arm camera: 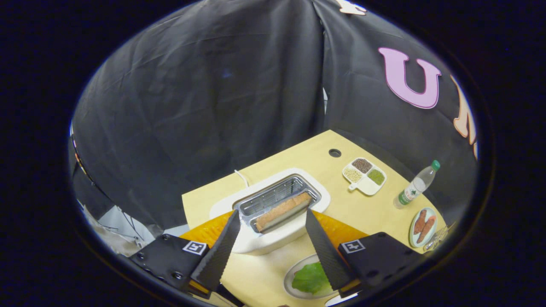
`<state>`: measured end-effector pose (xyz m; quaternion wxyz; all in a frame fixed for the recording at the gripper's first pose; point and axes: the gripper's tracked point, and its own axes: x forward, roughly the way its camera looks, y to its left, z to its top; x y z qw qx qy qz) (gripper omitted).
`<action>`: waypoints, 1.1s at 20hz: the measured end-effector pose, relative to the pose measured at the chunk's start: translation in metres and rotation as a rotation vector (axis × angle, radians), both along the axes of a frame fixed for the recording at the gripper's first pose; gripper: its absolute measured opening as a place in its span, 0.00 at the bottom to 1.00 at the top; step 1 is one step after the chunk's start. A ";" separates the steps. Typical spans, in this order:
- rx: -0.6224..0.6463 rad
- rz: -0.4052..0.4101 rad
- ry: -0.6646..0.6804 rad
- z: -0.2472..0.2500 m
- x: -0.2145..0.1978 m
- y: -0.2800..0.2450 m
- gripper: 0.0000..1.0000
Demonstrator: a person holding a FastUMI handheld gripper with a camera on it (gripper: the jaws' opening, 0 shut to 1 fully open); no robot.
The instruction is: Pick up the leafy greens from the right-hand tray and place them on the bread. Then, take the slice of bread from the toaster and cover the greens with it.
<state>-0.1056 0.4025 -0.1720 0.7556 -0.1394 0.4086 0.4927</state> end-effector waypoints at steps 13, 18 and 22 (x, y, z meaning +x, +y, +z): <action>-0.105 -0.130 0.097 -0.055 0.016 0.017 0.95; -0.120 -0.138 0.118 -0.062 0.014 0.019 0.92; -0.120 -0.142 0.171 -0.064 0.006 0.020 0.63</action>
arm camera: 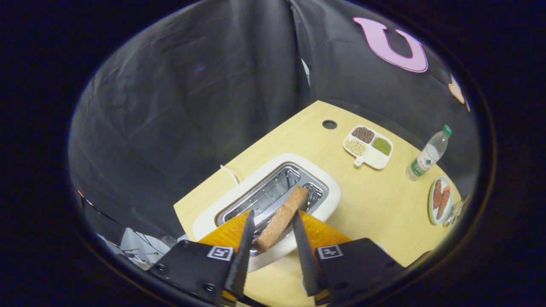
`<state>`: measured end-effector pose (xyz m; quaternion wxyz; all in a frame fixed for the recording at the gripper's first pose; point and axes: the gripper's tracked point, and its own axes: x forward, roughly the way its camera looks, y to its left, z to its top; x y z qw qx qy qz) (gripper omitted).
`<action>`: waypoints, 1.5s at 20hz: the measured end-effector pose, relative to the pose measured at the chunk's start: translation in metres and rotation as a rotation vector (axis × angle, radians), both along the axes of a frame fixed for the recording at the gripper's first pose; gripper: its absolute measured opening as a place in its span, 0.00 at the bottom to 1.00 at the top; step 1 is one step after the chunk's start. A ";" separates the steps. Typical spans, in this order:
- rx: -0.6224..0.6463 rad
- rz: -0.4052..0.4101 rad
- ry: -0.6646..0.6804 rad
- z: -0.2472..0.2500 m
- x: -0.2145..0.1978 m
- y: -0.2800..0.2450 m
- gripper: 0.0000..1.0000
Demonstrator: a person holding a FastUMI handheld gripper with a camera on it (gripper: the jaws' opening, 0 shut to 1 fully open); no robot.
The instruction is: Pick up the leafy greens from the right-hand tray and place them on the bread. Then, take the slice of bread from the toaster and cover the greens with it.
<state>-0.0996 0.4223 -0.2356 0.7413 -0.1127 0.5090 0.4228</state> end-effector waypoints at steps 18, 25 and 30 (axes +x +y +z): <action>0.175 -0.172 0.083 0.064 0.013 -0.033 0.05; 0.226 -0.219 0.109 0.078 0.016 -0.054 0.05; 0.212 -0.279 0.100 0.080 0.020 -0.082 0.05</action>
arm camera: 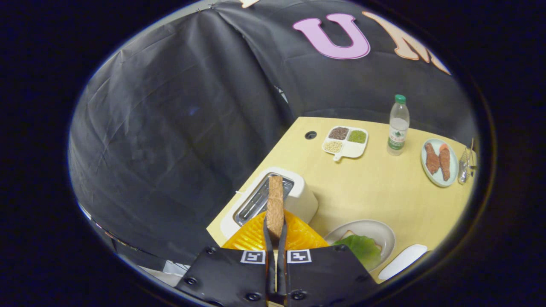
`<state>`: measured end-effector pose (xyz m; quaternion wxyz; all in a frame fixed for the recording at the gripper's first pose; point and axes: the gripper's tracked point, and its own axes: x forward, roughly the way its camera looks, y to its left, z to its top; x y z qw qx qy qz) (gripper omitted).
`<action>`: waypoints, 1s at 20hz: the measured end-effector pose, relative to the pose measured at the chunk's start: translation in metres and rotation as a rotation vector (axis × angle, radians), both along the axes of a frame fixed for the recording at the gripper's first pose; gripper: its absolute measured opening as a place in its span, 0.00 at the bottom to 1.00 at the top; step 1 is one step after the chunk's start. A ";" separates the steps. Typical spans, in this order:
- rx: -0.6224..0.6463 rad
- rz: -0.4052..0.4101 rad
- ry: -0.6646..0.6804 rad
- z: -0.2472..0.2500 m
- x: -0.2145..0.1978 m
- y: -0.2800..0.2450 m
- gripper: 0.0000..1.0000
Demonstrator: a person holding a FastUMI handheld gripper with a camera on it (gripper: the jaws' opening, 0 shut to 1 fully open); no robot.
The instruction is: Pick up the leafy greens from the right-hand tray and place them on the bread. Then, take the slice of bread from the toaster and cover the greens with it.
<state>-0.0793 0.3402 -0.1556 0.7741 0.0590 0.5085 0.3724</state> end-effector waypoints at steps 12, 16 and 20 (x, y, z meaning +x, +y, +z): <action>-0.041 -0.130 0.034 -0.040 -0.004 -0.076 0.05; -0.045 -0.165 0.055 -0.059 -0.010 -0.092 0.05; -0.035 -0.204 0.071 -0.074 -0.013 -0.104 0.05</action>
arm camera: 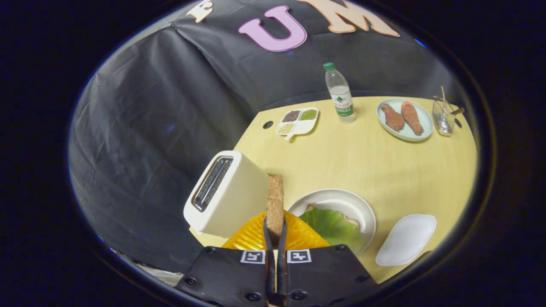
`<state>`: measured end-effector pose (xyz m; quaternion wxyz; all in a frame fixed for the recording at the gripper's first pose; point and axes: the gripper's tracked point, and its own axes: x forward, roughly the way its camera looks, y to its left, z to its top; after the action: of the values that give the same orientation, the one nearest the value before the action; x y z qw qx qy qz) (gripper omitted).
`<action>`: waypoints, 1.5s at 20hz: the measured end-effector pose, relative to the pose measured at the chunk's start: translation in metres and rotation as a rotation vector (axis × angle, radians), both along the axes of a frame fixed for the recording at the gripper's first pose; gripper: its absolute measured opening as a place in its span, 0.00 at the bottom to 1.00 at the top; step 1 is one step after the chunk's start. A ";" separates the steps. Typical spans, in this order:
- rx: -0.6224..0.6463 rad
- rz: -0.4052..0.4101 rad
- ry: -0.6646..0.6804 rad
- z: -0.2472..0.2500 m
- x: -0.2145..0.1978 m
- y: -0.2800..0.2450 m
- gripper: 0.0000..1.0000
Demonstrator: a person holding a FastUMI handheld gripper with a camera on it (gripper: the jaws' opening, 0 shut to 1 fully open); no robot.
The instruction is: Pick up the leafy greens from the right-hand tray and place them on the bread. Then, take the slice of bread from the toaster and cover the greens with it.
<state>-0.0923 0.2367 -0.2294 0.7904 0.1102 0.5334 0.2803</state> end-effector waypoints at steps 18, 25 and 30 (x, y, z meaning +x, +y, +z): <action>-0.024 -0.123 0.091 -0.074 -0.013 -0.048 0.09; -0.087 -0.133 0.088 -0.095 -0.012 -0.074 0.33; -0.163 -0.096 0.063 -0.104 -0.022 -0.087 0.64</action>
<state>-0.1144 0.1493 -0.3337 0.7922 0.0797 0.5730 0.1943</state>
